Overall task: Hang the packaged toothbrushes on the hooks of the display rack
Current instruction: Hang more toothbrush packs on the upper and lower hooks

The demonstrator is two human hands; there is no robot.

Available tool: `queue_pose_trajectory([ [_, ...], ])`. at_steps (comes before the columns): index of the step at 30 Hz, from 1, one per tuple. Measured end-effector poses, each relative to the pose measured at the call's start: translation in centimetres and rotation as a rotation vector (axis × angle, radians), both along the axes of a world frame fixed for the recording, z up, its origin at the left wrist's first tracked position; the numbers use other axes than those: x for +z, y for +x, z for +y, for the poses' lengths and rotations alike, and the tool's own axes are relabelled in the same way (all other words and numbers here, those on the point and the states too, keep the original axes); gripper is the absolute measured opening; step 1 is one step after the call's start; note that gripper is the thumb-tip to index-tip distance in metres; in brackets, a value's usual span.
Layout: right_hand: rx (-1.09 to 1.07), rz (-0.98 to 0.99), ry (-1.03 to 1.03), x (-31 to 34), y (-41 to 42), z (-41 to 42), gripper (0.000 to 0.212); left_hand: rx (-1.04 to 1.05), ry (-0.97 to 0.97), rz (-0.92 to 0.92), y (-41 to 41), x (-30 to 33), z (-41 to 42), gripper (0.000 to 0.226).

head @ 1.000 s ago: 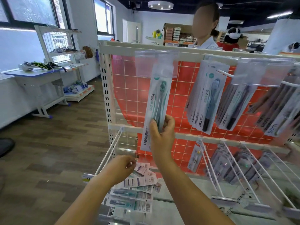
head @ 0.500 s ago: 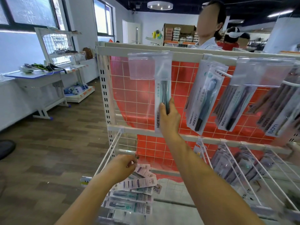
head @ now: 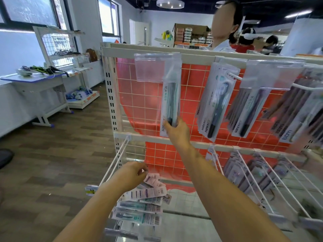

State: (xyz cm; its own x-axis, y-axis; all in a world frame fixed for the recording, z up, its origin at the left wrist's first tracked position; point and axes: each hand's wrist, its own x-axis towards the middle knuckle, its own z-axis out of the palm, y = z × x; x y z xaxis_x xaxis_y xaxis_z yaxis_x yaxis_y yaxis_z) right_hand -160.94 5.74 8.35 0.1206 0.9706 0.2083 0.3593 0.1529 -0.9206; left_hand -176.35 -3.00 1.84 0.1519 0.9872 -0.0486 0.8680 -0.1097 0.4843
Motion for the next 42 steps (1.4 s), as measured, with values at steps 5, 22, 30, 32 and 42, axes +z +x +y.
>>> queue_pose_trajectory([
  [5,0.126,-0.151,-0.375,-4.4,0.3,-2.4,0.058,-0.022,0.023,0.028,0.1,0.3,-0.3,0.021],
  [22,0.263,-0.335,-0.504,-8.4,-0.1,-5.0,0.039,-0.038,0.011,0.164,-0.5,-2.2,-1.1,0.025],
  [30,0.307,-0.426,-0.564,-10.8,-0.6,-5.7,0.025,-0.027,-0.062,0.132,-0.7,-4.3,-1.8,0.025],
  [32,0.304,-0.442,-0.574,-11.4,-0.8,-6.0,0.025,-0.022,-0.075,0.128,-0.7,-4.7,-2.3,0.026],
  [42,0.413,-0.560,-0.610,-14.4,-2.5,-7.8,0.030,0.094,-0.185,0.006,-2.8,-8.3,-4.7,0.024],
])
